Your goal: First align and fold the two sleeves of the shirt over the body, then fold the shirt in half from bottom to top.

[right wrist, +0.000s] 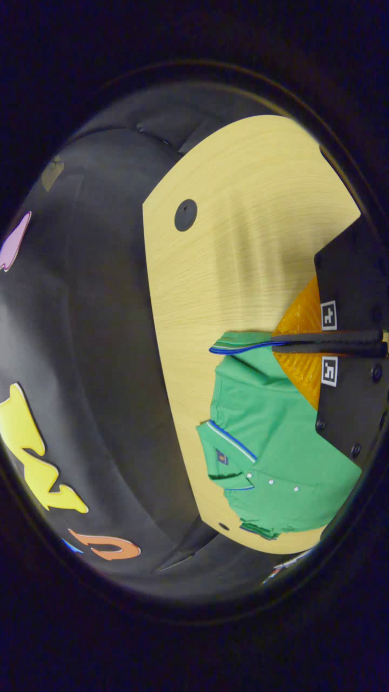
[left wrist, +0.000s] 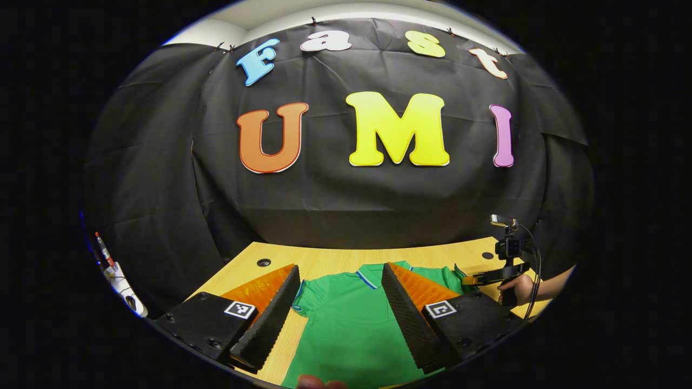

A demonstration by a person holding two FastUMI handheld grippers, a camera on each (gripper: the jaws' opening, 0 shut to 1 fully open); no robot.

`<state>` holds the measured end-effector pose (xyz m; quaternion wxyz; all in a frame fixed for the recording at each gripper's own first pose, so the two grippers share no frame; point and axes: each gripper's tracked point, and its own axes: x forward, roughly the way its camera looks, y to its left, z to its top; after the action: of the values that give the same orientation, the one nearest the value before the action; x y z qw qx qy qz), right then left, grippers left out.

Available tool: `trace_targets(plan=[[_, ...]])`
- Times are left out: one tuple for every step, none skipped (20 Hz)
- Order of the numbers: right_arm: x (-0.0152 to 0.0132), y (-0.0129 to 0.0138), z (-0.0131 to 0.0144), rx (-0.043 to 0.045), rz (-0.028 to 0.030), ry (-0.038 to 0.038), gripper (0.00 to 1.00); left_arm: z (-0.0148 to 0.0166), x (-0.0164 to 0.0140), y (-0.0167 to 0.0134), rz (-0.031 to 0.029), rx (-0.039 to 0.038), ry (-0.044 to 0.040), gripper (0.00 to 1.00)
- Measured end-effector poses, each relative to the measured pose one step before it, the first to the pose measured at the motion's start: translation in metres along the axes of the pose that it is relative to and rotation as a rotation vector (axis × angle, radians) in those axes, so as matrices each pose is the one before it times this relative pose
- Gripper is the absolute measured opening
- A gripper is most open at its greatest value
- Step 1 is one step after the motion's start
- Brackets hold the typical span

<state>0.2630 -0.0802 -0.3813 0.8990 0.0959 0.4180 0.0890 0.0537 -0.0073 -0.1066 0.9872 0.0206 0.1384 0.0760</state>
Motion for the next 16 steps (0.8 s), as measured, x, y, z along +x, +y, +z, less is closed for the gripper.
trace_targets(plan=[[-0.003,0.003,0.00436,0.0053,0.01186,-0.01077,0.03,-0.00023,-0.00064,0.00065,0.00208,-0.00127,-0.00074,0.98],[-0.0053,0.00421,0.00532,0.00153,0.00623,-0.01092,0.03,0.00034,0.00016,0.00125,0.0016,-0.00186,-0.0014,0.98],[-0.00364,0.0079,0.00321,-0.00923,0.00489,-0.00873,0.03,0.00026,-0.00022,0.00133,0.00177,-0.00249,-0.00095,0.98],[-0.00405,0.00799,0.00529,-0.01407,0.00603,-0.01417,0.03,-0.00035,-0.00005,0.00216,0.00326,-0.00192,-0.00101,0.98],[-0.00352,0.00818,0.0044,-0.01916,0.00515,-0.01386,0.03,0.00067,-0.00011,0.00231,0.00362,-0.00042,-0.00009,0.98],[-0.00368,0.01062,0.00379,-0.01537,0.01215,-0.00821,0.03,0.00047,-0.00115,0.0043,0.00758,0.00122,-0.00304,0.98],[-0.00305,0.01194,-0.00002,-0.01981,0.00921,0.00035,0.06,0.0018,-0.00148,0.00344,0.00588,0.00058,-0.00658,0.98],[-0.00146,0.01061,-0.00082,-0.02384,0.00554,0.00159,0.02,0.001,-0.00157,0.00273,0.00358,0.0005,-0.00313,0.98],[-0.00093,0.01058,-0.00264,-0.02582,0.0045,0.0048,0.02,0.00062,-0.00094,0.00414,0.00587,0.00023,-0.00216,0.98],[0.00151,0.00939,-0.00226,-0.0281,-0.00157,0.00413,0.03,-0.00044,-0.00071,0.0032,0.00457,-0.00336,-0.00025,0.98],[-0.00009,0.00986,-0.00218,-0.02278,-0.00114,0.00206,0.03,0.00023,-0.00162,0.00473,0.00503,-0.00511,0.00151,0.98],[0.00325,0.01188,-0.00382,-0.01278,0.00746,0.00981,0.03,-0.00071,-0.00214,0.00482,0.0067,-0.00444,0.00142,0.98],[0.0022,0.01089,-0.00534,-0.00891,0.00746,0.01216,0.03,-0.00062,-0.00197,0.00445,0.00461,-0.00515,0.00392,0.98],[0.00427,0.0087,-0.00544,-0.00876,0.00203,0.00994,0.03,0.00071,-0.00193,0.00509,0.00519,-0.00148,0.00148,0.98],[0.00348,0.00721,-0.00456,-0.00427,0.00303,0.00928,0.03,0.00201,-0.00403,0.00795,0.00923,0.00272,-0.00277,0.98],[0.00139,0.00906,-0.00306,-0.00019,0.01376,0.00668,0.06,0.00103,-0.00246,0.0071,0.00804,0.0027,-0.00291,0.98]])
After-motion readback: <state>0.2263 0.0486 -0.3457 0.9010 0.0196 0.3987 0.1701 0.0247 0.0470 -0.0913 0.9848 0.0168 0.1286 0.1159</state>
